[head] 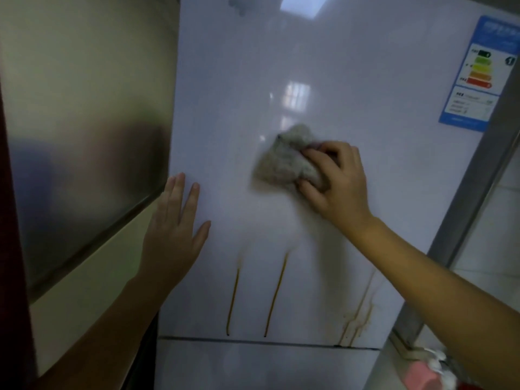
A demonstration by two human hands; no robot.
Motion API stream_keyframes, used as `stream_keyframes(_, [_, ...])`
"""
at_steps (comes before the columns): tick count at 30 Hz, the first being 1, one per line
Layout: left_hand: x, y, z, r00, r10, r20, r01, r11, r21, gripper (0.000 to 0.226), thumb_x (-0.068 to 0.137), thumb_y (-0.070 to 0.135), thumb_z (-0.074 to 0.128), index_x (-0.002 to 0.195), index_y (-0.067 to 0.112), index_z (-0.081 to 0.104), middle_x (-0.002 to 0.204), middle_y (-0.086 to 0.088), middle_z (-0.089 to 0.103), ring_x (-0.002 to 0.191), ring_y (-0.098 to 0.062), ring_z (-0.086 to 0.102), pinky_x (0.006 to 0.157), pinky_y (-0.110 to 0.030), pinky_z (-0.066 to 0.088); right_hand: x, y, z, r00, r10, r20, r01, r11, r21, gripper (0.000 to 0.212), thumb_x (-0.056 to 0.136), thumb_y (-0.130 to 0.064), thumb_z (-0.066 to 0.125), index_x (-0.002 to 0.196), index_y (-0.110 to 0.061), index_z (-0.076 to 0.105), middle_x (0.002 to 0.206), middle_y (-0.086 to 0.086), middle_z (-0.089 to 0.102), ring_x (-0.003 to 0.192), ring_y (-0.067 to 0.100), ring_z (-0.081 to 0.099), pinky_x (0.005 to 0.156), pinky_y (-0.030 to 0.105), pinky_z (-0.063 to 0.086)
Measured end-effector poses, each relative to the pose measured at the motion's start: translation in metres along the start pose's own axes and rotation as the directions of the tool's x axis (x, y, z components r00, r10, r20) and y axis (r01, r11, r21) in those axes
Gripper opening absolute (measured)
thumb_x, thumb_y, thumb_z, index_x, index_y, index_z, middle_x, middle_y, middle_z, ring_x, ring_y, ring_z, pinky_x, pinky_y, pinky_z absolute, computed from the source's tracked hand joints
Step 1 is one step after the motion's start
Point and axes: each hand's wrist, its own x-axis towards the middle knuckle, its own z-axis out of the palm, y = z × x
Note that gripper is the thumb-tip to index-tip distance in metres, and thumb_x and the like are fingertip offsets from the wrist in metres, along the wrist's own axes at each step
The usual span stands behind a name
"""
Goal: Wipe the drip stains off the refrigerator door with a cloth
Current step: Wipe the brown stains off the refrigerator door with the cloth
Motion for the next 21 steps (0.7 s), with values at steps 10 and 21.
stream_keyframes(10, [0.000,-0.001,-0.001,1.000,0.004,-0.012,-0.004,1.000,-0.003,0.068,0.103,0.039,0.047,0.157,0.002,0.031,0.166,-0.023,0.021,0.155,-0.040,0.023,0.121,-0.049,0.033,-0.073,-0.020,0.017,0.881,-0.368,0.297,0.353,0.930,0.104,0.041,0.090,-0.038,0.074,0.123,-0.014,0.071,0.118,0.015,0.065,0.100,0.035,0.063,0.083,0.043,0.049])
stream_keyframes(21, [-0.001,-0.002,0.002,1.000,0.008,-0.019,-0.008,1.000,0.009,0.068,0.103,0.040,0.049,0.158,0.003,0.030,0.167,-0.022,0.020,0.156,-0.038,0.021,0.123,-0.046,0.029,0.011,-0.059,0.043,0.999,0.050,0.006,-0.050,0.996,0.079,0.051,0.081,-0.030,0.080,0.128,-0.016,0.069,0.123,0.012,0.059,0.106,0.034,0.056,0.088,0.042,0.043])
